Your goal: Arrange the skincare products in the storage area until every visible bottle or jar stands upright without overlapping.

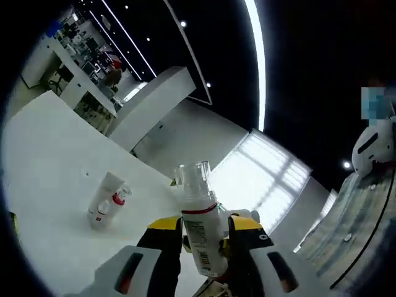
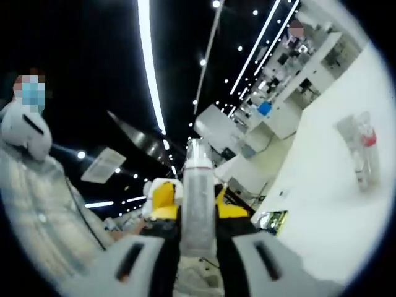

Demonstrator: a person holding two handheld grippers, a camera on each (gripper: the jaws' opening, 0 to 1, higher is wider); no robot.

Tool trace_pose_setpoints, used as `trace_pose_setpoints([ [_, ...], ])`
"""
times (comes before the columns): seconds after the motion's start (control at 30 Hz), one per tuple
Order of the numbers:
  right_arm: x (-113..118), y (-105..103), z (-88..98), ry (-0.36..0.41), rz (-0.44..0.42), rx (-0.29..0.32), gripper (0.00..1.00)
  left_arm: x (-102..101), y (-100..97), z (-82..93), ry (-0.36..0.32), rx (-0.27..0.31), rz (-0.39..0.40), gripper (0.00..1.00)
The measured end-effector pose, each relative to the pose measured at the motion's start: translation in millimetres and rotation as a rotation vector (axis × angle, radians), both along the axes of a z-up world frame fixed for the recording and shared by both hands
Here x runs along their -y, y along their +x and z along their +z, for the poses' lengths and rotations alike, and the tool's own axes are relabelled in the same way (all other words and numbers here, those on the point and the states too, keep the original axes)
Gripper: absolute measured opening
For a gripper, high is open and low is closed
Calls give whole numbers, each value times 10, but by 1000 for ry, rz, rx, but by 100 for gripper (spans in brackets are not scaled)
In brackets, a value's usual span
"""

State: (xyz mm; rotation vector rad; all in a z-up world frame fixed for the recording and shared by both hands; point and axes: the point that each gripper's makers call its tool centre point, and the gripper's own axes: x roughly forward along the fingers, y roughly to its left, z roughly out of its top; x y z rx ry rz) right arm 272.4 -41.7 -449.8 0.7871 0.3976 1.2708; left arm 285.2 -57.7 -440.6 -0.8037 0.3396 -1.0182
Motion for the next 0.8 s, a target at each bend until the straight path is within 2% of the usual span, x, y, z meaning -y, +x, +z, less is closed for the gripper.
trace_pose_setpoints([
  [0.13, -14, -38, 10, 18, 38, -6, 19, -27, 3, 10, -32, -30, -11, 24],
  [0.33, -65, -115, 51, 34, 103, 3, 19, -84, -61, 53, -60, -17, -15, 22],
  [0.47, -117, -123, 30, 2, 119, 35, 20, -120, -50, 49, -46, -11, 7, 20],
  [0.53, -143, -81, -32, -57, 100, 79, 21, -183, 9, -2, 5, 6, 49, 19],
  [0.57, -151, -35, -48, -91, 69, 128, 21, -187, 13, 2, 9, 2, 56, 19],
  [0.63, -176, -53, -45, -119, 77, 148, 22, -213, 42, 0, 16, -2, 78, 19],
  [0.7, -198, -2, -99, -185, 57, 187, 23, -245, 77, -19, 29, -9, 104, 19],
  [0.8, -215, 92, -200, -317, -5, 247, 24, -359, 186, -119, 72, -52, 189, 19],
])
